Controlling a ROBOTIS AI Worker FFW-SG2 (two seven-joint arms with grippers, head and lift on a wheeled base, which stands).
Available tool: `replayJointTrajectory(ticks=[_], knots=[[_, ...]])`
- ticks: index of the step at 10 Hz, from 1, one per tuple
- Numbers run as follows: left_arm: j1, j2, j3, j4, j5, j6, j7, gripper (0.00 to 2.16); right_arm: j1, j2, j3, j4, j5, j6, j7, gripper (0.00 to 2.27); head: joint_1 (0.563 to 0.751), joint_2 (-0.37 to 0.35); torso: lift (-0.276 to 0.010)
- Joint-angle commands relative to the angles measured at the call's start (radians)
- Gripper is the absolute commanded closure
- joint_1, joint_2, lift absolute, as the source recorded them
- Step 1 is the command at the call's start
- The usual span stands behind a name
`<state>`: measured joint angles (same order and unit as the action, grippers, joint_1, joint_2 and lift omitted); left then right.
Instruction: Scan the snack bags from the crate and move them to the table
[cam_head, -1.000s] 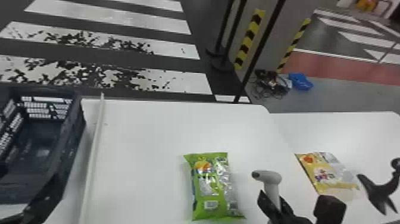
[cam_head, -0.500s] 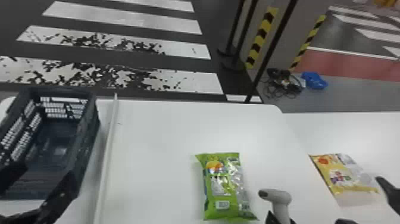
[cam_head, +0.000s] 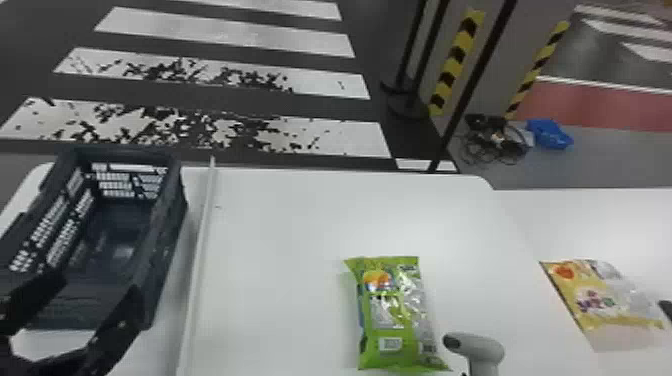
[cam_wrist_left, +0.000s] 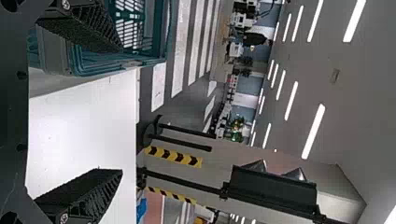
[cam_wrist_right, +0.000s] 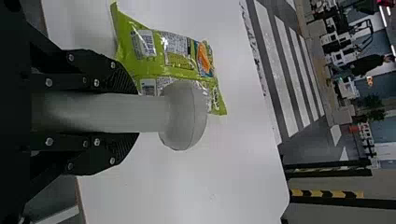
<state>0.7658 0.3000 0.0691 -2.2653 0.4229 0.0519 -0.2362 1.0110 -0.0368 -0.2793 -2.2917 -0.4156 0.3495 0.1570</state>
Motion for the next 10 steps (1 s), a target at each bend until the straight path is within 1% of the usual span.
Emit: replayJointTrajectory(ticks=[1, 3, 5, 7, 10], knots=[[0.001, -0.004, 0.000, 0.000, -0.003, 0.000, 0.000, 0.08, 0.031, 0.000, 0.025, -0.015, 0.000, -0.037, 0.001, 2.24, 0.695, -0.199, -0.095], [0.009, -0.008, 0.001, 0.003, -0.006, -0.003, -0.012, 0.08, 0.040, 0.000, 0.061, -0.008, 0.015, -0.071, -0.001, 2.24, 0.695, -0.176, -0.095], [0.015, -0.008, 0.003, -0.002, -0.007, -0.007, -0.012, 0.08, 0.037, 0.000, 0.085, 0.014, 0.031, -0.092, -0.002, 2.24, 0.695, -0.149, -0.095], [0.020, -0.008, 0.008, -0.003, -0.010, -0.007, -0.014, 0.08, 0.031, 0.000, 0.108, 0.049, 0.047, -0.132, -0.004, 2.24, 0.695, -0.136, -0.095], [0.035, -0.008, 0.020, -0.016, -0.012, -0.003, -0.014, 0.08, -0.009, -0.005, 0.115, 0.116, 0.058, -0.145, -0.004, 2.24, 0.695, -0.122, -0.095]])
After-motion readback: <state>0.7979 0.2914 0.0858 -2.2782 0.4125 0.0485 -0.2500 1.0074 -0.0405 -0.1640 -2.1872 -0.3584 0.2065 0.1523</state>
